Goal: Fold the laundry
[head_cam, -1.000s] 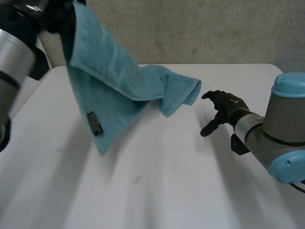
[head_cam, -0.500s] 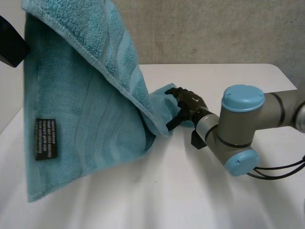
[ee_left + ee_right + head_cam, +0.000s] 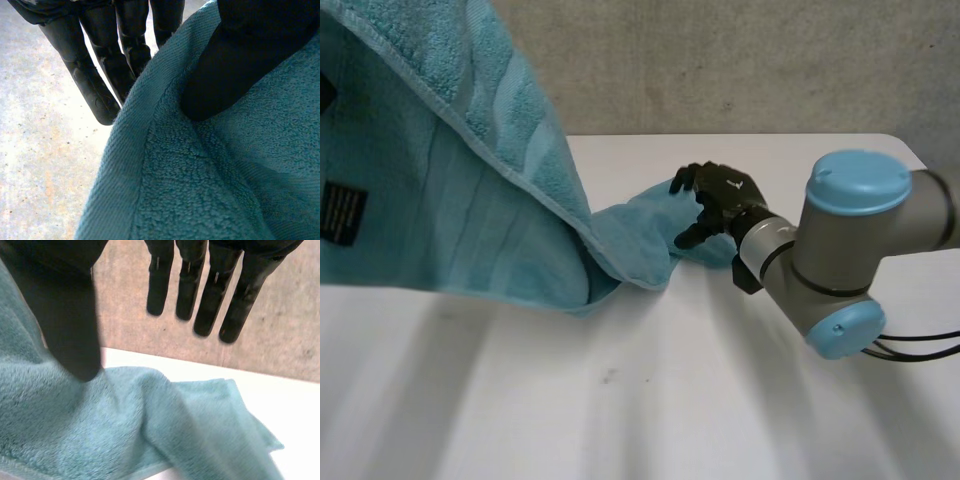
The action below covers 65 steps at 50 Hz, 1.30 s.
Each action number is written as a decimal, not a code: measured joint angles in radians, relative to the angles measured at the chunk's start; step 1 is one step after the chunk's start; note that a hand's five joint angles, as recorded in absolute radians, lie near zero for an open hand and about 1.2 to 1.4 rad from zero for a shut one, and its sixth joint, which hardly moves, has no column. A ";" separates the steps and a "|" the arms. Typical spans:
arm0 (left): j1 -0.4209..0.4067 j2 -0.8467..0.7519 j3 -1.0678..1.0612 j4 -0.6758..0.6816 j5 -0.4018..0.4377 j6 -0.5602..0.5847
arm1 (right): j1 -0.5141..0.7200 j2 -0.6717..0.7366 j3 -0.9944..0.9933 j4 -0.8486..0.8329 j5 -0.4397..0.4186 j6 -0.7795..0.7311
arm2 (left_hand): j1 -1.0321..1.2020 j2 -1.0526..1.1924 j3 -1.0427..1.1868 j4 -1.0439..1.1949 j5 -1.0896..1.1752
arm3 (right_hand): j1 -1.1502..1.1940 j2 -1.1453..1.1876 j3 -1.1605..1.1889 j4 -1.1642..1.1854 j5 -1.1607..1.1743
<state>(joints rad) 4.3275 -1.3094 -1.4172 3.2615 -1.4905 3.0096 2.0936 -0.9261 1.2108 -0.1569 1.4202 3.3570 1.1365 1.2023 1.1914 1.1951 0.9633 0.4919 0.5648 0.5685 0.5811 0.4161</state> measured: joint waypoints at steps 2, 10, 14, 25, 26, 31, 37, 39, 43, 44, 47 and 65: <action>0.002 0.003 0.002 -0.002 0.000 0.000 | -0.002 -0.036 0.015 0.026 -0.003 -0.051 | 0.000 0.000 0.000 0.000 0.000 | -0.099 -0.121 -0.124 -0.137 -0.144; -0.004 0.014 0.031 -0.017 0.001 -0.001 | 0.002 -0.028 0.038 0.111 -0.008 -0.121 | 0.000 0.000 0.000 0.000 0.000 | -0.180 -0.188 -0.213 -0.237 -0.249; -0.010 0.019 0.066 -0.040 0.000 -0.009 | 0.019 0.037 0.029 0.117 -0.009 -0.118 | 0.000 0.000 0.001 0.000 0.000 | -0.201 -0.229 -0.245 -0.262 -0.277; -0.014 0.052 0.098 -0.076 0.001 -0.044 | 0.074 0.164 -0.057 0.040 0.002 0.013 | 0.000 0.001 0.002 0.000 0.000 | -0.171 -0.183 -0.224 -0.232 -0.252; -0.013 0.054 0.096 -0.076 0.001 -0.045 | 0.077 0.173 -0.063 0.028 0.009 0.024 | 0.000 0.001 0.002 0.000 0.000 | -0.171 -0.183 -0.224 -0.232 -0.252; -0.004 0.055 0.074 -0.073 0.000 -0.046 | 0.075 0.185 -0.072 -0.042 0.078 0.043 | 0.000 0.001 0.002 0.000 0.000 | 0.476 0.598 0.581 0.572 0.522; 0.036 0.047 0.034 -0.068 0.001 -0.045 | 0.046 0.094 -0.029 -0.109 0.153 0.022 | 0.000 0.002 0.002 0.000 0.000 | 0.476 0.614 0.611 0.608 0.553; 0.076 0.038 0.016 -0.067 0.005 -0.045 | 0.013 0.005 0.005 -0.120 0.155 -0.017 | 0.000 0.002 0.002 0.000 0.000 | 0.476 0.614 0.611 0.608 0.555; 0.167 0.015 -0.010 -0.065 0.014 -0.045 | -0.055 -0.148 0.059 -0.121 0.131 -0.105 | 0.000 0.002 0.002 0.000 0.000 | 0.476 0.614 0.611 0.608 0.556; 0.198 0.003 -0.017 -0.064 0.016 -0.045 | -0.076 -0.198 0.074 -0.117 0.119 -0.137 | 0.000 0.002 0.002 0.000 -0.001 | 0.476 0.614 0.611 0.608 0.560; 0.248 -0.025 -0.030 -0.063 0.020 -0.048 | -0.114 -0.306 0.101 -0.102 0.083 -0.210 | 0.000 0.002 0.003 0.000 0.000 | 0.476 0.614 0.611 0.608 0.560; 0.301 -0.456 -0.135 -0.007 0.024 -0.048 | -0.178 -0.479 0.193 0.267 -0.052 -0.565 | 0.000 0.002 0.003 0.000 0.000 | 0.476 0.614 0.616 0.608 0.565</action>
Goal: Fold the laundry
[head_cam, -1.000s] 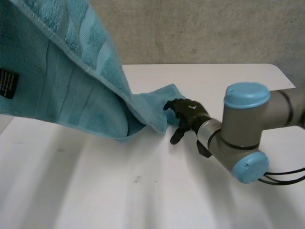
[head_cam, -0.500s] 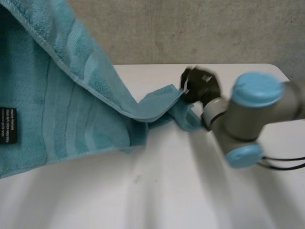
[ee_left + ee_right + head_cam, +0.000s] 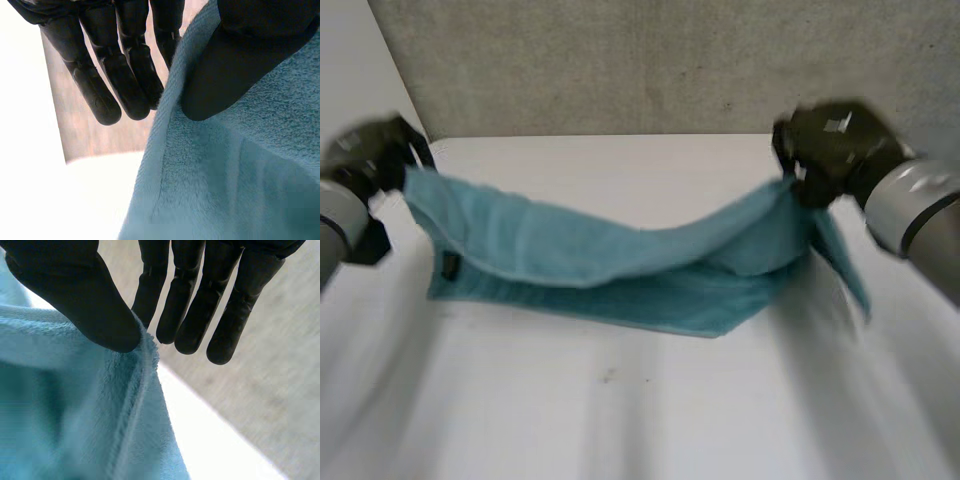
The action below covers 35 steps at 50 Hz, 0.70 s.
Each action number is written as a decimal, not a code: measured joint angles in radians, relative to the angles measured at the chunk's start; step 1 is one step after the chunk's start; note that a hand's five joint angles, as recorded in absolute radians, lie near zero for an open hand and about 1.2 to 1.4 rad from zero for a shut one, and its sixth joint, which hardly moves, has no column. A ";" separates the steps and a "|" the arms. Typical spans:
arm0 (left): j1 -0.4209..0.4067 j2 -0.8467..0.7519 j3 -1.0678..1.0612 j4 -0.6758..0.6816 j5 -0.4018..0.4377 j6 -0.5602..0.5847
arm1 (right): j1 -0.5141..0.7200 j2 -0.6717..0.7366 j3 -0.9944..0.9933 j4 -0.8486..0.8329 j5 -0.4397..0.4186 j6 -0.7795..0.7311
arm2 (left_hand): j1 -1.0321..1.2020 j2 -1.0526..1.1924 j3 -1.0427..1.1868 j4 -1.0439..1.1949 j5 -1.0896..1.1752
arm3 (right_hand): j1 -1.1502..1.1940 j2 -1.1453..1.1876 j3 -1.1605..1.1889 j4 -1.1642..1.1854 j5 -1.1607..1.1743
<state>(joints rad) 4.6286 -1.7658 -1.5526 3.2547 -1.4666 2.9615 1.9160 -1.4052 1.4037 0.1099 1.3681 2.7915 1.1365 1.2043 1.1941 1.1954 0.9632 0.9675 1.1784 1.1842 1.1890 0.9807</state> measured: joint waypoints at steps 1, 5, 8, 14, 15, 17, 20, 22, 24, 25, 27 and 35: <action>-0.006 -0.059 -0.017 0.007 -0.001 0.004 | 0.000 0.040 0.017 0.008 0.003 -0.023 | 0.000 0.000 0.000 0.000 0.000 | 0.000 0.000 0.000 0.000 0.000; -0.011 -0.125 -0.035 0.024 -0.002 0.014 | -0.001 0.125 0.064 -0.008 0.008 -0.051 | 0.000 -0.002 -0.002 -0.001 0.000 | 0.000 0.000 0.000 0.000 0.000; -0.013 -0.184 -0.047 0.058 -0.003 0.036 | -0.003 0.176 0.118 -0.063 0.007 -0.046 | -0.026 -0.079 -0.069 -0.065 -0.025 | 0.000 0.000 0.000 0.000 0.000; -0.006 -0.239 -0.069 0.122 0.000 0.134 | -0.006 0.206 0.214 -0.207 0.004 0.002 | -0.661 -0.691 -0.669 -0.678 -0.624 | 0.000 0.000 0.000 0.000 0.000; -0.007 -0.241 -0.076 0.128 0.002 0.158 | -0.006 0.207 0.223 -0.222 0.004 0.009 | -0.729 -0.781 -0.758 -0.771 -0.716 | 0.000 0.000 0.000 0.000 0.000; -0.008 -0.240 -0.082 0.133 0.004 0.178 | -0.007 0.207 0.236 -0.243 0.003 0.021 | -0.774 -0.834 -0.811 -0.827 -0.770 | 0.000 0.000 0.000 0.000 0.000; -0.027 -0.207 -0.136 0.141 0.027 0.309 | -0.010 0.206 0.281 -0.309 0.002 0.074 | -0.907 -0.972 -0.958 -0.966 -0.913 | 0.000 0.000 0.000 0.000 0.001; -0.036 -0.181 -0.162 0.141 0.037 0.356 | -0.010 0.205 0.290 -0.319 0.002 0.088 | -0.909 -0.983 -0.960 -0.974 -0.914 | 0.000 0.000 0.000 0.000 0.002; -0.052 -0.124 -0.214 0.140 0.052 0.433 | -0.009 0.205 0.299 -0.329 0.002 0.108 | -0.909 -0.989 -0.960 -0.978 -0.913 | 0.000 0.000 0.000 0.000 0.003; -0.056 -0.102 -0.233 0.139 0.057 0.458 | -0.009 0.206 0.301 -0.330 0.002 0.112 | -0.909 -0.989 -0.960 -0.978 -0.913 | 0.000 0.000 0.000 0.000 0.003; -0.063 -0.059 -0.271 0.138 0.063 0.501 | -0.009 0.208 0.303 -0.331 0.002 0.118 | -0.909 -0.991 -0.960 -0.978 -0.914 | 0.000 0.000 0.000 0.000 0.005; -0.071 0.124 -0.411 0.135 0.072 0.598 | -0.008 0.218 0.302 -0.327 0.002 0.121 | -0.909 -0.991 -0.960 -0.978 -0.913 | 0.000 0.000 0.000 0.000 0.006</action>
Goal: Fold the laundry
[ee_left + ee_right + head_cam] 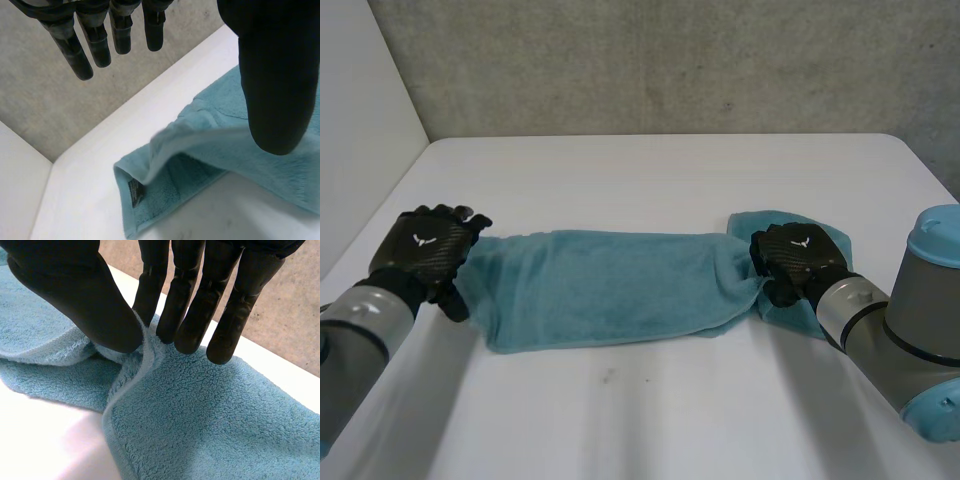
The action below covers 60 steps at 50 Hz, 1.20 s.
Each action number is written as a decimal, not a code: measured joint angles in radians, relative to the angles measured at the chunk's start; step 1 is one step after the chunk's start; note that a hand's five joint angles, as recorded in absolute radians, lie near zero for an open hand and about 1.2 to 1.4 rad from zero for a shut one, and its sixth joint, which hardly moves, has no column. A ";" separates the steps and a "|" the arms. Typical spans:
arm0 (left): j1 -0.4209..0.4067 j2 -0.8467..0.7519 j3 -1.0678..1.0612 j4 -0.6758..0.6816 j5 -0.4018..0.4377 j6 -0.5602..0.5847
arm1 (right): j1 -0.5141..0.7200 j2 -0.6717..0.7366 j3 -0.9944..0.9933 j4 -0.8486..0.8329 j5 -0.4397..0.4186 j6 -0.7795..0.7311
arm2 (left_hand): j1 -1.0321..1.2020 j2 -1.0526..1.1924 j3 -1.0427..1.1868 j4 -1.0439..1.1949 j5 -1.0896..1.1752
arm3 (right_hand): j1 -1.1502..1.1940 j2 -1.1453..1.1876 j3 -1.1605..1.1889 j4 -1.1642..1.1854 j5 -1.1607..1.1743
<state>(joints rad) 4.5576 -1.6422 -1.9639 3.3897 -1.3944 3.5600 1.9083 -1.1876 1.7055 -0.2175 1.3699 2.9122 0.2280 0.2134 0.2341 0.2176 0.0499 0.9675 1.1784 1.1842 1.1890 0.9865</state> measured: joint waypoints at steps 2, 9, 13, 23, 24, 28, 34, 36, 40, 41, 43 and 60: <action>0.001 0.048 -0.034 0.000 0.000 0.009 | 0.000 0.001 0.000 0.001 0.000 -0.001 | 0.000 0.000 0.000 0.000 0.000 | 0.000 0.000 0.000 0.000 0.000; 0.006 0.182 -0.135 -0.001 0.002 0.053 | -0.001 0.003 0.000 0.000 0.000 -0.002 | 0.000 0.000 0.000 0.000 0.000 | 0.000 0.000 0.000 0.000 0.000; -0.004 0.220 -0.170 -0.001 0.001 0.109 | -0.001 0.009 0.000 0.000 0.000 -0.002 | 0.000 0.000 0.000 0.000 0.000 | 0.000 0.000 0.000 0.000 0.000; -0.038 0.120 -0.154 0.002 -0.008 0.171 | 0.000 0.020 0.001 0.000 0.001 -0.002 | 0.011 0.019 0.006 0.015 0.014 | 0.000 0.000 0.001 0.000 0.000; -0.039 0.104 -0.148 0.003 -0.008 0.171 | 0.000 0.021 0.001 0.000 0.001 -0.002 | 0.014 0.026 0.005 0.022 0.021 | 0.000 0.000 0.002 0.000 0.000; -0.041 0.003 -0.103 0.001 -0.011 0.170 | 0.000 0.021 0.003 0.000 0.001 -0.002 | 0.062 0.076 0.049 0.071 0.069 | 0.000 0.000 0.002 0.000 0.000; -0.032 -0.124 -0.033 -0.005 -0.010 0.160 | 0.000 0.021 0.005 0.000 0.001 -0.002 | 0.065 0.082 0.057 0.078 0.074 | 0.000 0.000 0.002 0.000 0.000; -0.028 -0.154 -0.015 -0.006 -0.009 0.157 | 0.000 0.021 0.005 0.000 0.001 -0.002 | 0.065 0.082 0.057 0.078 0.074 | 0.000 0.000 0.002 0.000 0.000; -0.023 -0.195 0.009 -0.003 -0.009 0.154 | 0.000 0.022 0.005 0.000 0.000 -0.002 | 0.100 0.112 0.089 0.109 0.105 | 0.000 0.000 0.003 0.000 0.000; -0.022 -0.207 0.015 0.000 -0.009 0.153 | 0.000 0.025 0.005 0.000 0.000 -0.002 | 0.119 0.131 0.106 0.126 0.121 | 0.000 0.000 0.003 0.000 0.000; -0.021 -0.224 0.023 0.003 -0.009 0.153 | 0.000 0.028 0.004 0.000 0.000 -0.002 | 0.156 0.165 0.144 0.162 0.158 | 0.000 0.000 0.003 0.000 0.000; -0.019 -0.286 0.042 0.007 -0.011 0.151 | 0.000 0.048 -0.003 0.000 0.002 -0.004 | 0.184 0.201 0.179 0.199 0.195 | 0.000 0.000 0.004 0.000 0.000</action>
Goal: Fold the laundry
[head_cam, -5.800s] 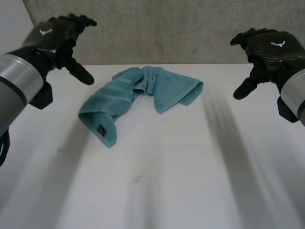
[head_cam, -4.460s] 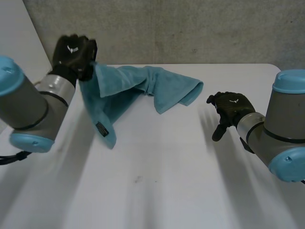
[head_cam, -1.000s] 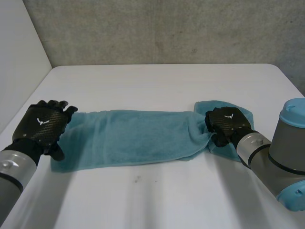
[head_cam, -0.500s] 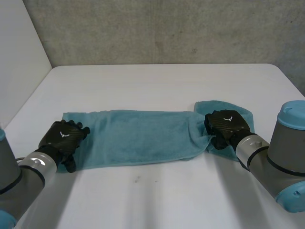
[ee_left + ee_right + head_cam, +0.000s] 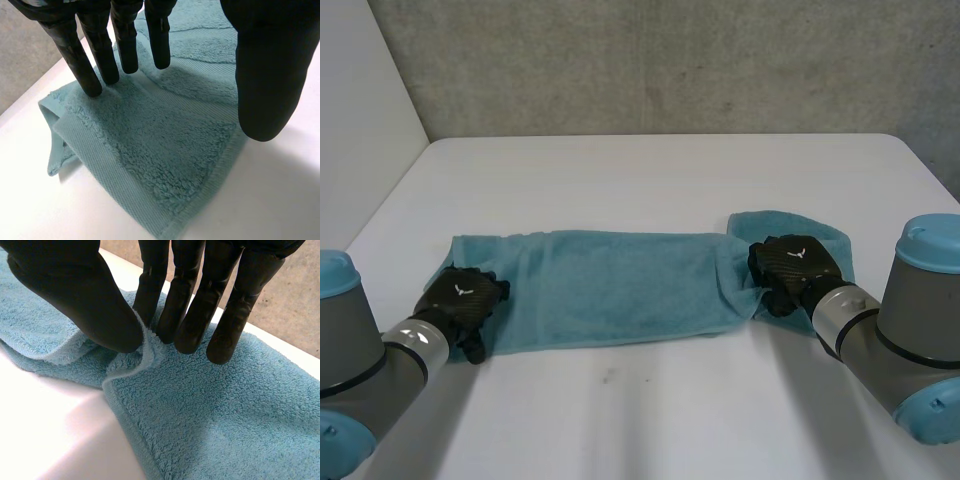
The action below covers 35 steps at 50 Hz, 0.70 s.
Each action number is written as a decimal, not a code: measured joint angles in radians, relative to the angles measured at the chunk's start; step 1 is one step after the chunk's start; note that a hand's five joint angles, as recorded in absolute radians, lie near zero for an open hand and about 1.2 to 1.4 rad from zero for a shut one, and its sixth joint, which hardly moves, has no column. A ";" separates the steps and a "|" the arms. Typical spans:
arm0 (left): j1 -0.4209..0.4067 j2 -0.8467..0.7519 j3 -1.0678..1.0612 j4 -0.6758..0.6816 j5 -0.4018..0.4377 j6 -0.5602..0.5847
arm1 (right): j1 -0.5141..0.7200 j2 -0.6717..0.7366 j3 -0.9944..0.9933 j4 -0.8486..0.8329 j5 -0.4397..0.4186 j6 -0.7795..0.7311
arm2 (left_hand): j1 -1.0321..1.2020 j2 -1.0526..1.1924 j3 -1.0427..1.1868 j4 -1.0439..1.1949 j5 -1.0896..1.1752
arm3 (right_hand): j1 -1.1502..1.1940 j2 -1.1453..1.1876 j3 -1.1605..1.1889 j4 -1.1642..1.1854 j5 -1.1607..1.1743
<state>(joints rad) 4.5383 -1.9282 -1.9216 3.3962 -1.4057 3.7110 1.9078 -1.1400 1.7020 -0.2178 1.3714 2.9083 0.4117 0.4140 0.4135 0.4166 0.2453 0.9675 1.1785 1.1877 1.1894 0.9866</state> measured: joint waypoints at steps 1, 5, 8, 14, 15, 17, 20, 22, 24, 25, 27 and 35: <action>0.000 -0.002 0.002 0.003 0.000 0.000 | 0.000 0.001 0.000 0.000 0.000 0.000 | 0.000 0.000 0.000 0.000 0.000 | 0.000 0.000 0.000 0.000 0.000; 0.001 -0.016 0.011 0.015 0.001 0.000 | 0.000 0.005 -0.001 0.000 0.000 0.000 | 0.000 0.000 0.000 0.000 0.000 | 0.000 0.000 0.000 0.000 0.000; 0.002 -0.024 0.017 0.022 0.001 0.000 | 0.000 0.007 -0.001 0.000 0.000 -0.001 | 0.000 0.000 0.000 0.000 0.000 | 0.000 0.000 0.000 0.000 0.000; 0.004 -0.056 0.031 0.056 0.001 0.003 | 0.002 0.012 -0.001 0.000 0.000 -0.001 | 0.000 0.000 0.000 0.000 0.000 | 0.000 0.000 0.000 0.000 0.000; 0.004 -0.060 0.032 0.060 0.001 0.003 | 0.002 0.012 -0.001 0.000 0.000 -0.001 | 0.000 0.000 0.000 0.000 0.000 | 0.000 0.000 0.000 0.000 0.000; 0.004 -0.066 0.034 0.064 0.001 0.004 | 0.002 0.013 -0.001 0.000 0.000 -0.002 | 0.000 0.000 0.000 0.000 0.000 | 0.000 0.000 0.000 0.000 0.000; 0.004 -0.073 0.037 0.068 0.001 0.004 | 0.001 0.013 -0.001 0.000 0.000 -0.002 | 0.000 0.000 0.000 0.000 0.000 | 0.000 0.000 0.000 0.000 0.000; 0.004 -0.077 0.041 0.069 0.001 0.004 | 0.001 0.013 -0.001 0.000 0.000 -0.003 | 0.000 0.000 0.000 0.000 0.000 | 0.000 0.000 0.000 0.000 0.000; 0.004 -0.080 0.047 0.070 0.001 0.004 | 0.001 0.013 -0.001 0.000 0.000 -0.004 | 0.000 0.000 0.000 0.000 0.000 | 0.000 0.000 0.000 0.000 0.000; 0.004 -0.080 0.047 0.070 0.001 0.004 | 0.001 0.013 -0.001 0.000 0.000 -0.004 | 0.000 0.000 0.000 0.000 0.000 | 0.000 0.000 0.000 0.000 0.000; 0.004 -0.082 0.054 0.074 0.001 0.004 | 0.001 0.013 -0.001 0.000 0.000 -0.005 | 0.015 0.016 0.017 0.016 0.014 | 0.000 0.000 0.000 0.000 0.000; 0.004 -0.085 0.069 0.107 0.000 0.003 | 0.002 0.014 -0.001 0.000 0.000 -0.006 | 0.091 0.081 0.082 0.082 0.077 | 0.000 0.000 0.000 0.000 0.000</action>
<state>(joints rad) 4.5420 -2.0129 -1.8530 3.5033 -1.4052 3.7142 1.9096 -1.1262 1.7012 -0.2174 1.3713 2.9025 0.5030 0.4949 0.4953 0.4986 0.3221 0.9675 1.1785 1.1876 1.1894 0.9866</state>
